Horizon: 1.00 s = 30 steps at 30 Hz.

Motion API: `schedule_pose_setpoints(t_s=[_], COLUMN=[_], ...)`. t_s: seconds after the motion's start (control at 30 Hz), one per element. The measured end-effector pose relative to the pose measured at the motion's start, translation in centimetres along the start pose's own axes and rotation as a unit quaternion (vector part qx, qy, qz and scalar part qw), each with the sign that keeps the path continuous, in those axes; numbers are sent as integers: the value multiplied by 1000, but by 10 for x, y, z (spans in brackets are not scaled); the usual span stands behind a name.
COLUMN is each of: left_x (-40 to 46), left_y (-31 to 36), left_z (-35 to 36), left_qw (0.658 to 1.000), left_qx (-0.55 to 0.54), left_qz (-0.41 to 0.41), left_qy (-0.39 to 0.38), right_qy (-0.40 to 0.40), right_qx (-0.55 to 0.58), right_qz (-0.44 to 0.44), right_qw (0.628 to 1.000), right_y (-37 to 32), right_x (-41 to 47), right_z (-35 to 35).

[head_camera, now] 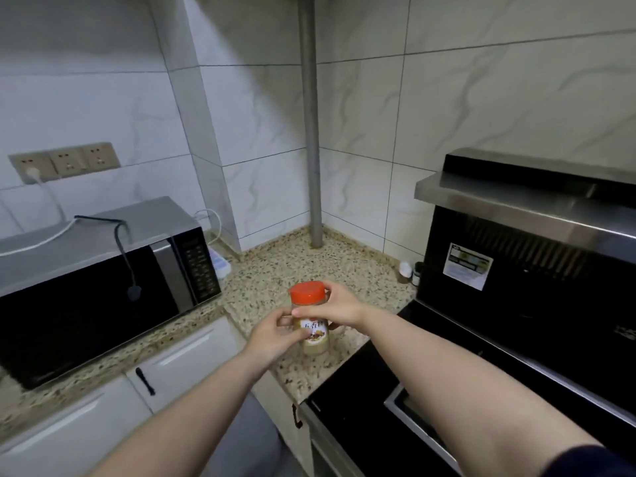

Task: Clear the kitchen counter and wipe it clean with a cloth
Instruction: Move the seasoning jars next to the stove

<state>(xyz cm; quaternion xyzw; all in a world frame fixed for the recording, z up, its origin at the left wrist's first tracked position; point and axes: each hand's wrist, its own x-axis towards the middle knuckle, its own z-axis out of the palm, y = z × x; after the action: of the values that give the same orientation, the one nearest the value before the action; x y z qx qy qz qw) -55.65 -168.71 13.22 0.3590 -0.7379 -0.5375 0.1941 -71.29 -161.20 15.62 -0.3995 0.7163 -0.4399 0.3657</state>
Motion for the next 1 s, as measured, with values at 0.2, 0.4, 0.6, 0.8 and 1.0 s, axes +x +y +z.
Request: schedule_pose_setpoints(t_s=[0.2,0.4,0.6,0.8,1.0], left_x=[78,137,220,324,402], left_y=[-1,-3,-18,-33,-56], left_z=[23,42,61,93,132], left_qw=[999,997,992,973,974], left_qx=[-14,-35,10,38,86], left_qz=[-4,-2,75,127,113], left_qy=[-36,-65,-106,-190,-178], right_qy=[66,115,201,333,374], right_qx=[-42,-50,0,5,23], right_qz=[21,35,59,111,165], right_qw=[997,992,978,936,912], right_y=[15,31,56,83,114], right_x=[63,108,158,216,269], right_z=[-37,-63,-66,-81,-102])
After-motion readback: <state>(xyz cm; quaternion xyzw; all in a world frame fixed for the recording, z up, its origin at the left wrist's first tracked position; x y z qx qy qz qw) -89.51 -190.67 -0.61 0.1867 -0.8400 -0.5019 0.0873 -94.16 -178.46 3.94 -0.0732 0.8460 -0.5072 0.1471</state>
